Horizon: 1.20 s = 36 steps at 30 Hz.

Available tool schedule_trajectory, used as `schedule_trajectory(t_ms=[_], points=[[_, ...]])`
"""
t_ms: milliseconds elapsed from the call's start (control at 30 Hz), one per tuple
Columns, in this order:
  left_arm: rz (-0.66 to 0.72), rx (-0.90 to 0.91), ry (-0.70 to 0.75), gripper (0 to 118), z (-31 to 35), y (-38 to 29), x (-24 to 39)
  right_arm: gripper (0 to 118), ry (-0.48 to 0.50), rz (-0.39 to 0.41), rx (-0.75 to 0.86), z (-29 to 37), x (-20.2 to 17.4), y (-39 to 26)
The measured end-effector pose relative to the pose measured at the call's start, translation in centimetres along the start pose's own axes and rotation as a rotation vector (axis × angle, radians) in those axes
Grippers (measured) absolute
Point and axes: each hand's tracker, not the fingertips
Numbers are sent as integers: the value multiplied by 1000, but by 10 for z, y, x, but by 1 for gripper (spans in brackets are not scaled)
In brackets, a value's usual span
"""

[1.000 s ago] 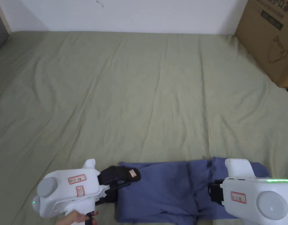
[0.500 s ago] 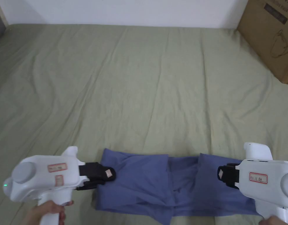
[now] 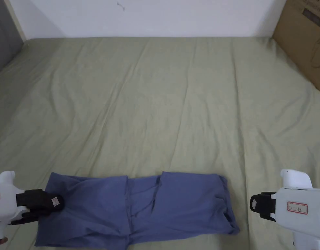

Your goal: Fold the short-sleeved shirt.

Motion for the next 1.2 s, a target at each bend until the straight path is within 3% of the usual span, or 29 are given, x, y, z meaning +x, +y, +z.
schedule_trajectory(t_ms=[133, 400, 633, 767, 800, 833, 900, 967, 1100, 1200], points=[[-51, 34, 41, 7, 7, -2, 43, 0, 15, -18, 6, 2, 3, -1], [-216, 50, -67, 7, -3, -11, 172, 0, 22, -39, 29, 17, 18, -2], [-332, -102, -67, 7, -106, -36, 258, 0, -1, -101, 46, 29, 47, -12], [-467, -240, -20, 8, -172, -57, 292, 0, -8, -139, 42, 32, 65, -16], [-470, -274, -29, 16, -180, -62, 296, 0, -14, -143, 39, 32, 69, -17], [-473, -321, -41, 31, -188, -66, 299, 0, -23, -147, 34, 32, 73, -18], [-422, -351, -144, 76, -196, -75, 302, 0, -36, -155, 27, 31, 78, -20], [-416, -368, -198, 101, -194, -76, 303, 0, -39, -168, 22, 28, 85, -20], [-403, -318, -199, 101, -171, -60, 287, 0, -32, -181, 23, 27, 88, -20], [-317, -303, -291, 99, -143, -43, 271, 0, -20, -172, 28, 26, 87, -17]])
